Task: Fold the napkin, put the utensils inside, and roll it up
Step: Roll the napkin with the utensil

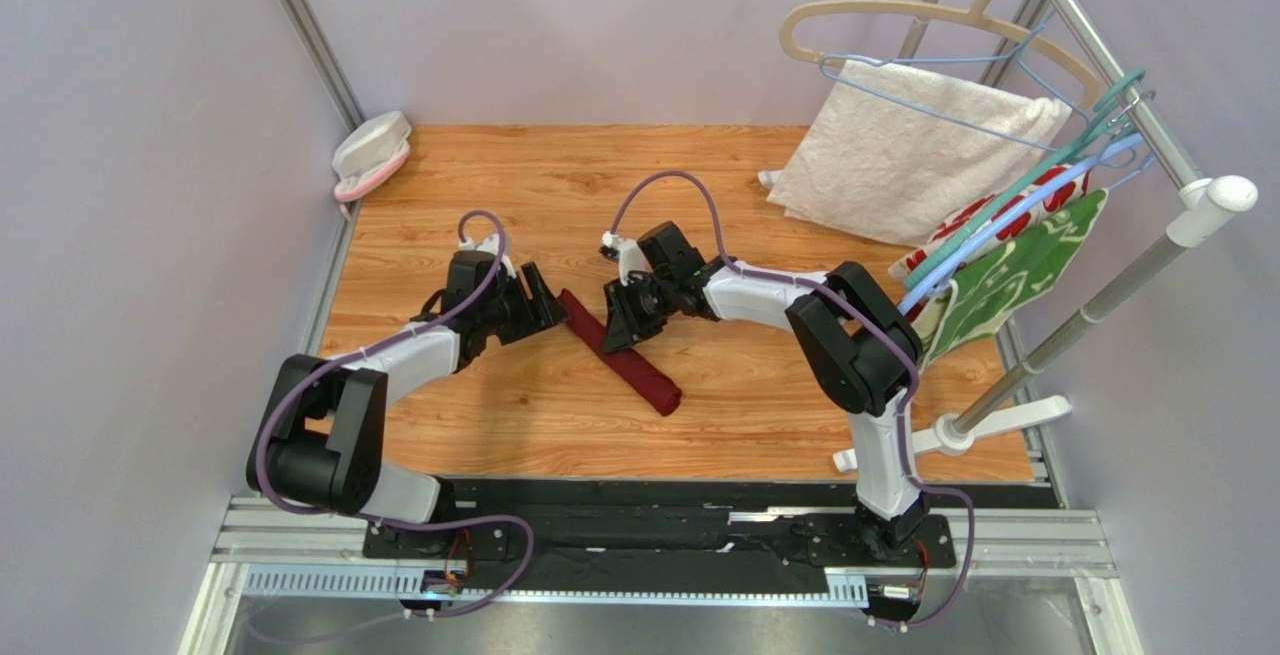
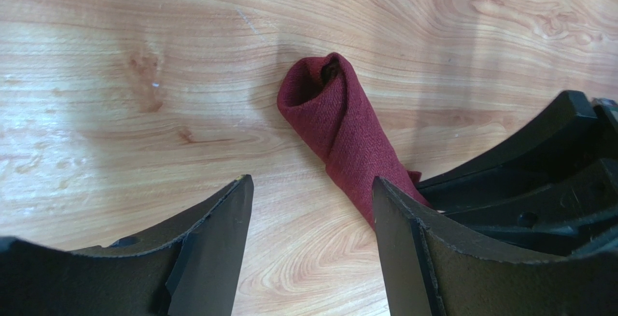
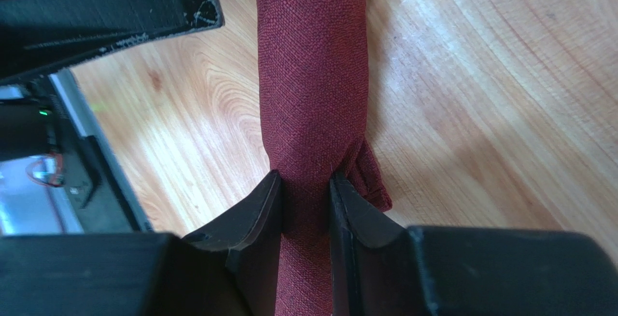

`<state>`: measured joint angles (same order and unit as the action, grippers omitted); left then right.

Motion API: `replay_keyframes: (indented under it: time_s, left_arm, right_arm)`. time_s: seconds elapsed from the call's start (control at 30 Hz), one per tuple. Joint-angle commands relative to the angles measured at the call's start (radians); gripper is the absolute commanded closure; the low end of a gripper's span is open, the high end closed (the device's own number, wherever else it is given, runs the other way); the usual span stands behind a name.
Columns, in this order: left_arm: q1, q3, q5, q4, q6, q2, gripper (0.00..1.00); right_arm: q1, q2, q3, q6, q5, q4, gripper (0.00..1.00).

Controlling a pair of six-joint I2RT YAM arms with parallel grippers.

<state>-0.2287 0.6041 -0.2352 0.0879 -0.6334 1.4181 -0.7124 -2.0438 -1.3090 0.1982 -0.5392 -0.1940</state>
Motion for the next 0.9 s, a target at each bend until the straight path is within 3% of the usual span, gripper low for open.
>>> replay_keyframes:
  time_s: [0.0,0.23,0.5,0.73,0.87]
  left_arm:
    - [0.003,0.005,-0.038,0.088,-0.029,0.010,0.30]
    - [0.003,-0.001,-0.093,0.185,-0.068,0.048,0.30]
    - [0.003,0.010,-0.130,0.240,-0.113,0.133,0.32]
    - [-0.023,0.039,-0.138,0.312,-0.138,0.203,0.34]
    - [-0.035,0.063,-0.142,0.334,-0.160,0.248,0.37]
  right_arm:
    - [0.036,-0.069,0.033,0.119,-0.016,0.030,0.78]
    - [0.074,-0.124,0.025,0.257,-0.093,0.181,0.78]
    - [0.094,-0.154,0.031,0.354,-0.081,0.294,0.71]
    - [0.093,-0.061,0.034,0.265,-0.053,0.226,0.48]
    - [0.091,-0.007,0.028,0.222,-0.012,0.168,0.40]
